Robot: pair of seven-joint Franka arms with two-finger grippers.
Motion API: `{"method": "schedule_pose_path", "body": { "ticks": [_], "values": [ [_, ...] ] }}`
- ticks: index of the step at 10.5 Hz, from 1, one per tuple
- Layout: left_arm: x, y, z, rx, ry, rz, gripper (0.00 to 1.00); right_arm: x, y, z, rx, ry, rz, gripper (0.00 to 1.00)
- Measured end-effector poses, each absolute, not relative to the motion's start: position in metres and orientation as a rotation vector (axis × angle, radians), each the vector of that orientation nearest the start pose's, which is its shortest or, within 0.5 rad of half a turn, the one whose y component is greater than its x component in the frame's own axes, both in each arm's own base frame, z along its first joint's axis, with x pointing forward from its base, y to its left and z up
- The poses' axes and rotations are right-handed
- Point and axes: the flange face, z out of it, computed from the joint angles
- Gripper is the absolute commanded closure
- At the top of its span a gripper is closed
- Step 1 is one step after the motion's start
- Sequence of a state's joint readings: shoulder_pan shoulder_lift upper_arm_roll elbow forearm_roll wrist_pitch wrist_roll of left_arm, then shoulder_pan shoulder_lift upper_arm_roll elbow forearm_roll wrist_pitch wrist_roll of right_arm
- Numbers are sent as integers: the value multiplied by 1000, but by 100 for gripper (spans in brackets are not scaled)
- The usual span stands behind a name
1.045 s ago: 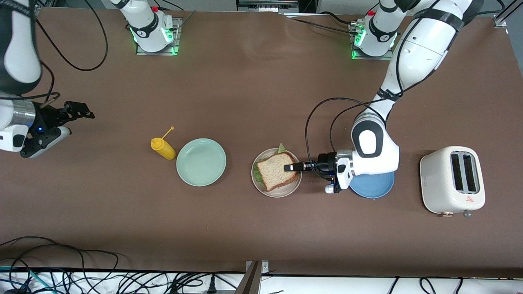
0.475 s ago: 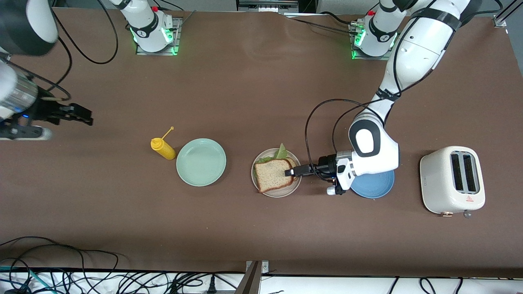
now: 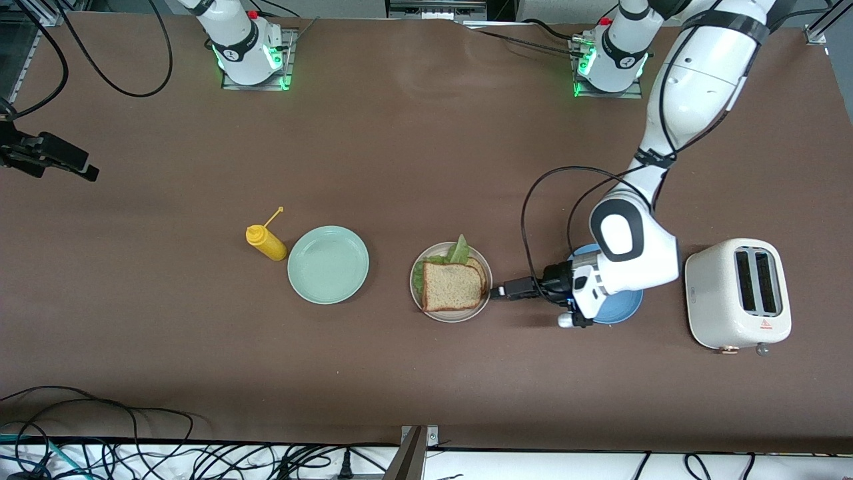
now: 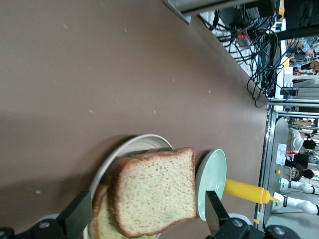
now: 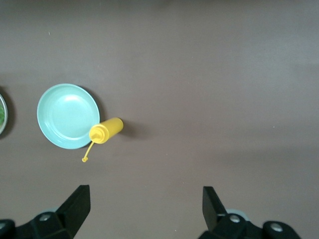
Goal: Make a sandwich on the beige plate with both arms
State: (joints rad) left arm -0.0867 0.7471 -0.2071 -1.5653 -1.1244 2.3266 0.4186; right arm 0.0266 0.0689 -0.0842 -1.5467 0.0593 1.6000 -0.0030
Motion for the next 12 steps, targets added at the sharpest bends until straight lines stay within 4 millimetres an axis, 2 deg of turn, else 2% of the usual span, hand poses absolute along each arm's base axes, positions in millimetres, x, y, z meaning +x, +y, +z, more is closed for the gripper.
{"method": "schedule_pose_path", "body": {
  "ticks": [2, 3, 6, 8, 12],
  "values": [
    [691, -176, 234, 2250, 172, 90, 0, 578, 1, 582, -3127, -2, 51, 0],
    [695, -163, 240, 2295, 165, 92, 0, 578, 7, 579, -3128, -20, 58, 0],
    [707, -123, 279, 2398, 218, 74, 0, 578, 6, 579, -3127, -16, 54, 0],
    [710, -110, 301, 2461, 210, 97, 0, 578, 3, 579, -3127, -8, 53, 0],
    [709, -68, 313, 2685, 106, 97, 0, 580, -1, 584, -3128, 2, 16, 0]
  ]
}}
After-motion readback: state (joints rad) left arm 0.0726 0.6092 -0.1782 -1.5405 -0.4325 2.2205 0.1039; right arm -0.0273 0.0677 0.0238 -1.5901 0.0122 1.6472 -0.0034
